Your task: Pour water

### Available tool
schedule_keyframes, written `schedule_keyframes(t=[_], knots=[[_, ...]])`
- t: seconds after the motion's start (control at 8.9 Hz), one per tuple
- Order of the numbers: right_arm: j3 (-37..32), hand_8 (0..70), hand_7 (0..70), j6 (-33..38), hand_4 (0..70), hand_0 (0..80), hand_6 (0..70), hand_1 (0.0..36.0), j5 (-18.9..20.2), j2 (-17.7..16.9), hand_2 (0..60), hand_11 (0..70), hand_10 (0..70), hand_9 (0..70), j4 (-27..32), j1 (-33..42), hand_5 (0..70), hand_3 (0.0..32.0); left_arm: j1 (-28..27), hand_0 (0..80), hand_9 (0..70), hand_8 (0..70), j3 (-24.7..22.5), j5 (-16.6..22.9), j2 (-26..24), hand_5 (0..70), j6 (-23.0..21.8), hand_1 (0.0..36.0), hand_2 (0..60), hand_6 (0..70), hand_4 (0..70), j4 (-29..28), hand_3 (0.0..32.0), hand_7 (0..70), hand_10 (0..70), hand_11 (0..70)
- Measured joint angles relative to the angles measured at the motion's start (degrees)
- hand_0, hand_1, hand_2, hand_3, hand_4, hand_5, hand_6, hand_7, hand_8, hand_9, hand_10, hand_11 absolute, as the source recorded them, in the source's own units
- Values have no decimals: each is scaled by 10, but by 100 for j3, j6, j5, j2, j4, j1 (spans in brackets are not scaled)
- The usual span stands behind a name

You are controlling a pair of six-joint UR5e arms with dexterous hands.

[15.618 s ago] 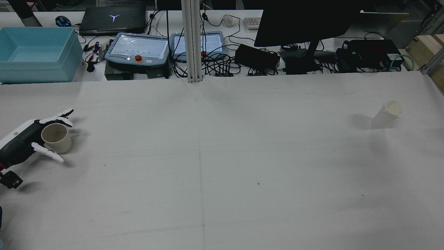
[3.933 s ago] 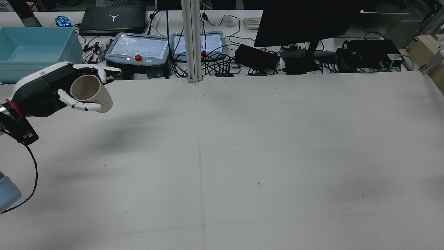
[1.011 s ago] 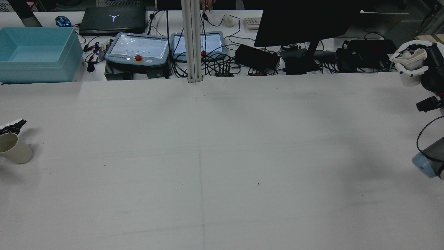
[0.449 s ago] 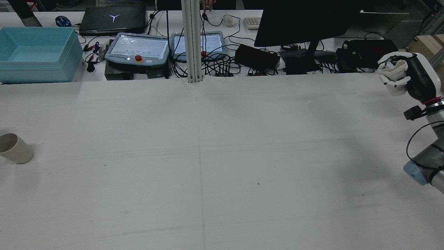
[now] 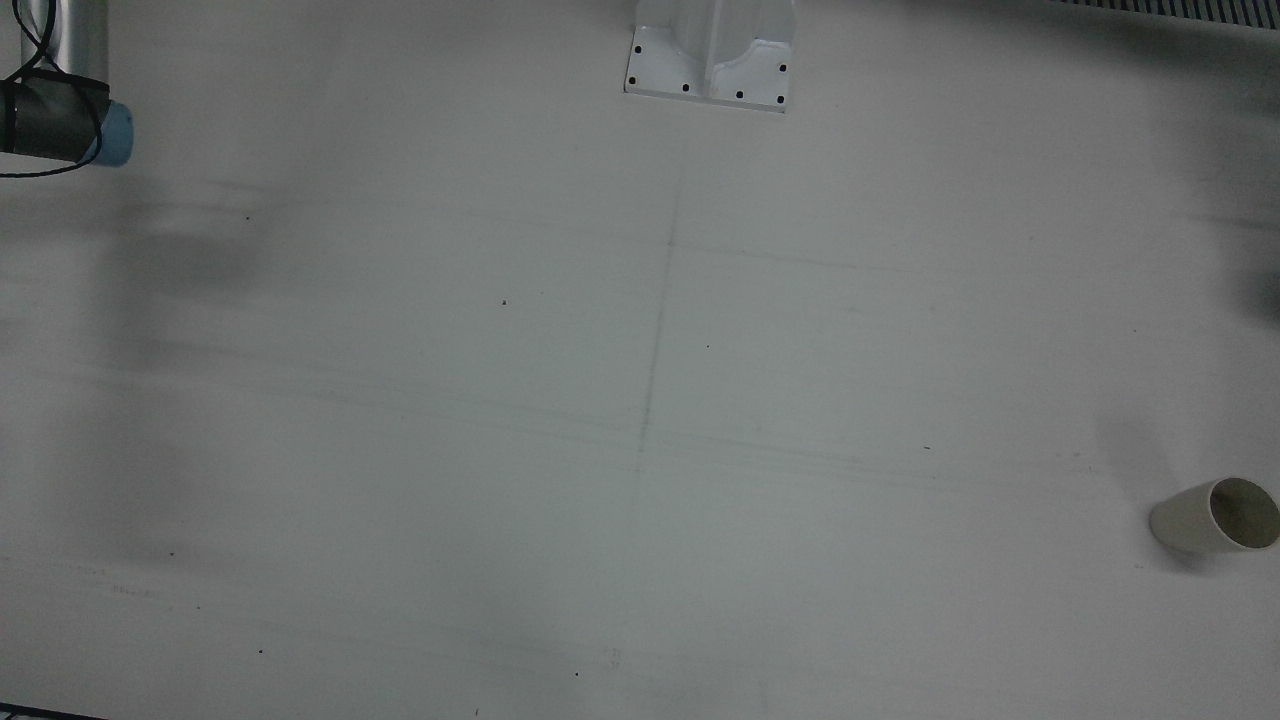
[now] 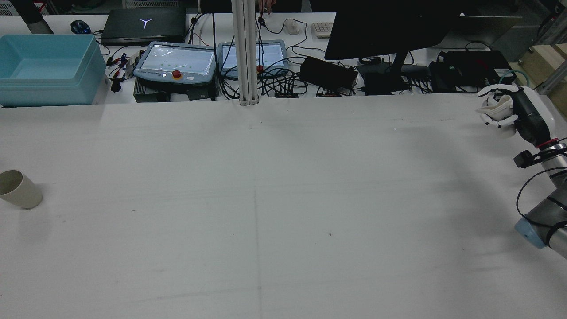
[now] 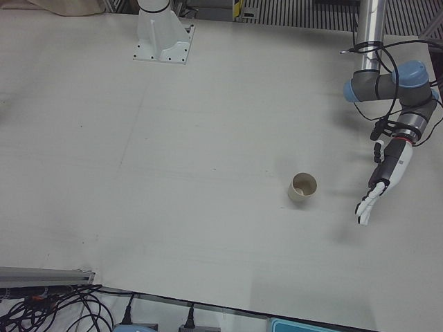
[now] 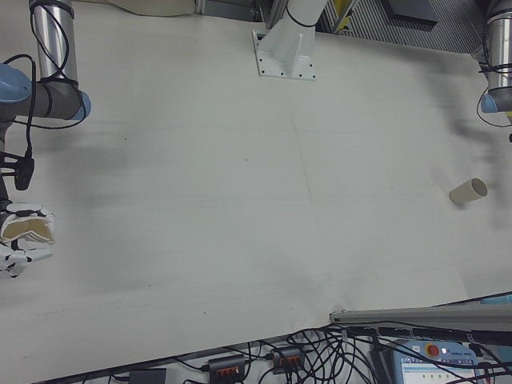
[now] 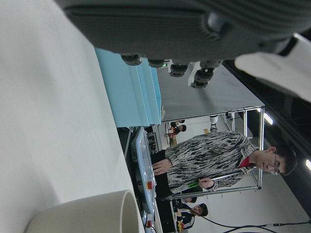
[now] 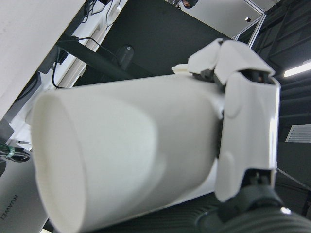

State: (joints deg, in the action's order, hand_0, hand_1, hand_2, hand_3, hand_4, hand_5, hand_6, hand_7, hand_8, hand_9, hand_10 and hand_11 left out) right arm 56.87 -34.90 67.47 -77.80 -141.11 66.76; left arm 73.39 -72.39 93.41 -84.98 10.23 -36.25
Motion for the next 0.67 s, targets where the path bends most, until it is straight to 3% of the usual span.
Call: schedule_keyframes(t=[0.22, 0.34, 0.45, 0.56, 0.67], knots=[[-319, 700, 700, -259, 384, 655, 700, 323, -263, -5, 574, 500, 340, 700, 295, -188, 258, 0, 106, 334, 0, 2, -169, 1, 89, 0, -82, 0, 0, 60, 189, 62, 16, 12, 0, 0], [-417, 677, 667, -351, 399, 698, 679, 297, -329, -13, 402, 379, 249, 700, 415, -235, 236, 0, 129, 349, 0, 2, -205, 1, 116, 0, -99, 0, 0, 60, 188, 74, 20, 13, 0, 0], [-507, 378, 402, -419, 226, 610, 438, 194, -360, -14, 16, 12, 6, 466, 475, -259, 143, 0, 140, 290, 0, 1, -232, 2, 138, 0, -119, 0, 0, 58, 186, 82, 28, 11, 0, 0], [-608, 32, 41, -449, 33, 539, 178, 127, -371, -15, 0, 0, 0, 8, 504, -272, 65, 0, 145, 209, 0, 1, -251, 2, 154, 0, -137, 0, 0, 56, 185, 91, 38, 10, 0, 0], [-676, 1, 0, -438, 0, 500, 57, 100, -363, -26, 0, 0, 0, 0, 512, -280, 40, 0, 147, 199, 0, 1, -261, 2, 161, 0, -146, 0, 0, 56, 185, 103, 38, 10, 0, 0]])
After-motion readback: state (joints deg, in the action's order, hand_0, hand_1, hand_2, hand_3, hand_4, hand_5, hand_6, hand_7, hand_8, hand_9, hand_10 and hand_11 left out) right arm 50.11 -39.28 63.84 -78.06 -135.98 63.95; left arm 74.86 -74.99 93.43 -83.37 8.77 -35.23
